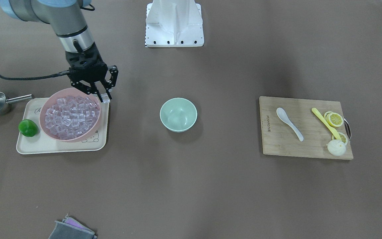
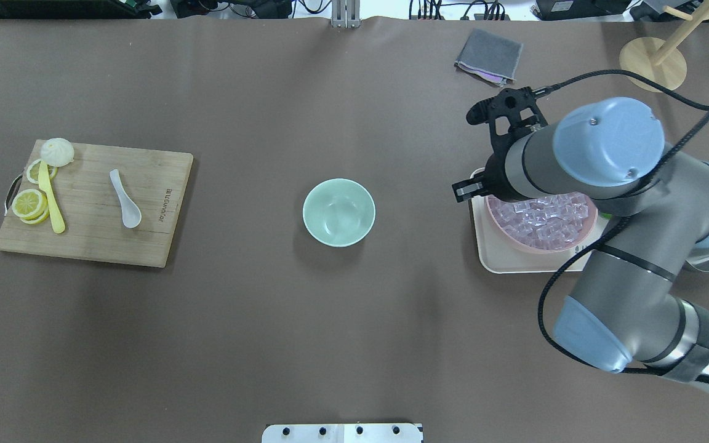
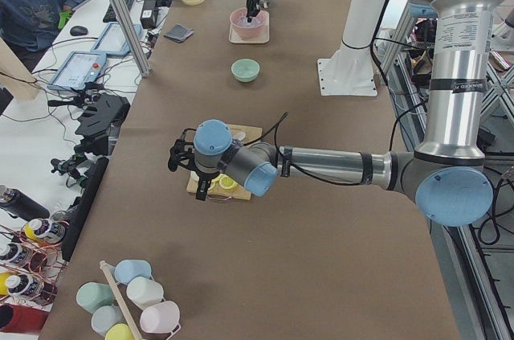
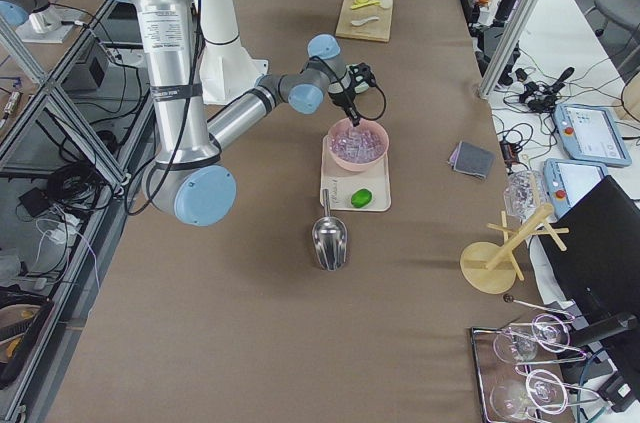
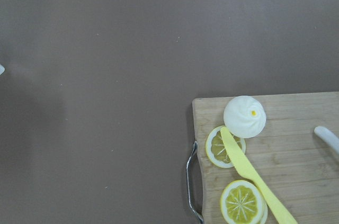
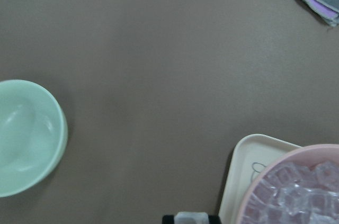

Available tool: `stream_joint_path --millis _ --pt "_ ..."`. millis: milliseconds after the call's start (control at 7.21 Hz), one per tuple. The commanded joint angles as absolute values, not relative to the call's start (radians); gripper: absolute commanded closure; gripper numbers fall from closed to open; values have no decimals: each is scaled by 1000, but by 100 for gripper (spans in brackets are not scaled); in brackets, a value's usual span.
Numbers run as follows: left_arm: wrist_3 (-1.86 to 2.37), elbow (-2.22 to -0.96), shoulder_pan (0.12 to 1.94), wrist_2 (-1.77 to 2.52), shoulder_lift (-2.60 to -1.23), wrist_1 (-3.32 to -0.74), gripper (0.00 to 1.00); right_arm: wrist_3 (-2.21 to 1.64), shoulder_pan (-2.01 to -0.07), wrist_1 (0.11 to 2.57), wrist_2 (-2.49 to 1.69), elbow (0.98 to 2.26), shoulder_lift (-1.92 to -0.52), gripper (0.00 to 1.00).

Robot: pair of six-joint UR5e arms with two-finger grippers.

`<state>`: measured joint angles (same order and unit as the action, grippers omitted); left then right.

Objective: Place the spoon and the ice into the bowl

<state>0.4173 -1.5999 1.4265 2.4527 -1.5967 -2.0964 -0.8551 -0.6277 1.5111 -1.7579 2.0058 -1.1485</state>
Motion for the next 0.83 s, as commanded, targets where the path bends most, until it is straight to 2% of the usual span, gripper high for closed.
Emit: stream_joint_path --millis 0,416,693 --pt "618 -1633 1344 2454 -1646 -2099 2 -989 -542 1543 -1680 1945 -1027 100" --pt "942 -1689 1101 2257 -1722 -2097 3 -1107 -467 1534 -1583 1723 -826 100" --pt "1089 -1684 962 2162 -1750 -2094 4 -1123 -442 1406 -1543 1622 -816 100"
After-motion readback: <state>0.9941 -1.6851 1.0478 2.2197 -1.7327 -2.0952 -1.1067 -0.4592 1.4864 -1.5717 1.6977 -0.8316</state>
